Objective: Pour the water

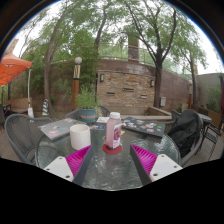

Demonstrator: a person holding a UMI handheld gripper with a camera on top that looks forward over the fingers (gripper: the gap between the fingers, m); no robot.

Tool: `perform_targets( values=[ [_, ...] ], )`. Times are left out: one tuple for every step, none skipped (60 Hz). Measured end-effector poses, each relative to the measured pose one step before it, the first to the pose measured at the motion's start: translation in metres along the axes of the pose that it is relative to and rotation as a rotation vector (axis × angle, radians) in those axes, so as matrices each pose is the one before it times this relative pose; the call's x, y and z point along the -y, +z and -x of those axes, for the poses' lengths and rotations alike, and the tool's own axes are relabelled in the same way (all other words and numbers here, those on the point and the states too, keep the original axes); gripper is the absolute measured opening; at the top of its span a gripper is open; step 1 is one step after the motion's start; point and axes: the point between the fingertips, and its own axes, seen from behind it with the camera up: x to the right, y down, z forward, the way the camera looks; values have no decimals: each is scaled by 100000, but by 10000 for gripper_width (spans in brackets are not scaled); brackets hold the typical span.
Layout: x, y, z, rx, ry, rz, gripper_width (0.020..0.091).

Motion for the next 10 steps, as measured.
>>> perform_targets(
  values=[
    [-81, -675, 255, 652, 580, -193, 825],
    [-141, -643, 203, 641, 667, -56, 825],
    [-129, -648, 242, 732, 623, 51, 822],
    [-220, -498, 400, 639, 612, 104, 823],
    [-218, -498, 211, 627, 519, 235, 823],
    [-135, -488, 207, 558, 457, 283, 823],
    [-124, -501, 153, 505, 315, 242, 823],
    [-125, -439, 161, 478, 253, 145, 824],
    [-104, -438, 126, 415, 217, 87, 823],
    [-372, -183, 144, 52, 313, -91, 822]
  ],
)
